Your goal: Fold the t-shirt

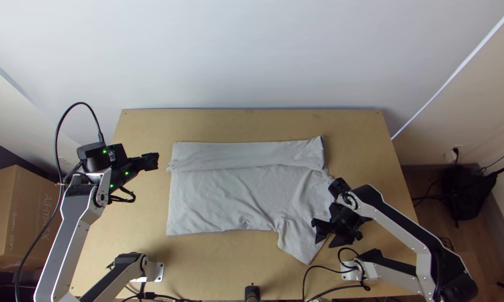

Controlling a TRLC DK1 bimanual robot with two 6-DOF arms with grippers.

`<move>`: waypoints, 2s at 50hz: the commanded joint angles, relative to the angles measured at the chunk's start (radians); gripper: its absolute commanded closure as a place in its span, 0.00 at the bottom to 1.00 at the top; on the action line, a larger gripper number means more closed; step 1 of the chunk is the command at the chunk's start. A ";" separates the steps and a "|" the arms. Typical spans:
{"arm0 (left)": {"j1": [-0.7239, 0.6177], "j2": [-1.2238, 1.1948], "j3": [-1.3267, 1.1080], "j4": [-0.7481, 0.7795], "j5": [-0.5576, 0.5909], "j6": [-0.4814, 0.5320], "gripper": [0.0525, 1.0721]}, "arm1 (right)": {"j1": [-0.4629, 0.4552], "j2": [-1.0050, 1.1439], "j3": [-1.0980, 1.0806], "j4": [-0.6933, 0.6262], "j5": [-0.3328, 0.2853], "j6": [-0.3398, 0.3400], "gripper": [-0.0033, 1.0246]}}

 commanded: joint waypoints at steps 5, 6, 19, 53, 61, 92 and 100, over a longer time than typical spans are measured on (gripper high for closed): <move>-0.010 -0.005 0.039 -0.013 0.008 -0.025 0.12 | 0.018 0.083 -0.026 0.018 -0.057 -0.036 0.43; -0.014 -0.005 0.040 -0.016 0.008 -0.025 0.12 | 0.018 0.088 -0.026 0.018 -0.060 -0.045 0.47; -0.030 -0.001 0.057 -0.063 0.027 -0.016 0.12 | 0.018 0.126 -0.044 0.053 -0.060 -0.091 0.63; -0.130 -0.019 0.063 -0.369 0.047 0.273 0.12 | 0.083 0.132 -0.070 0.152 -0.034 -0.127 0.97; -0.207 0.002 0.057 -0.642 0.037 0.405 0.12 | 0.083 0.115 -0.061 0.152 -0.034 -0.127 0.97; -0.291 0.265 -0.135 -0.665 -0.102 0.460 0.18 | 0.095 -0.047 0.019 0.087 -0.029 -0.114 0.97; -0.303 0.318 -0.152 -0.651 -0.130 0.463 0.18 | 0.089 -0.070 0.035 0.067 -0.023 -0.114 0.97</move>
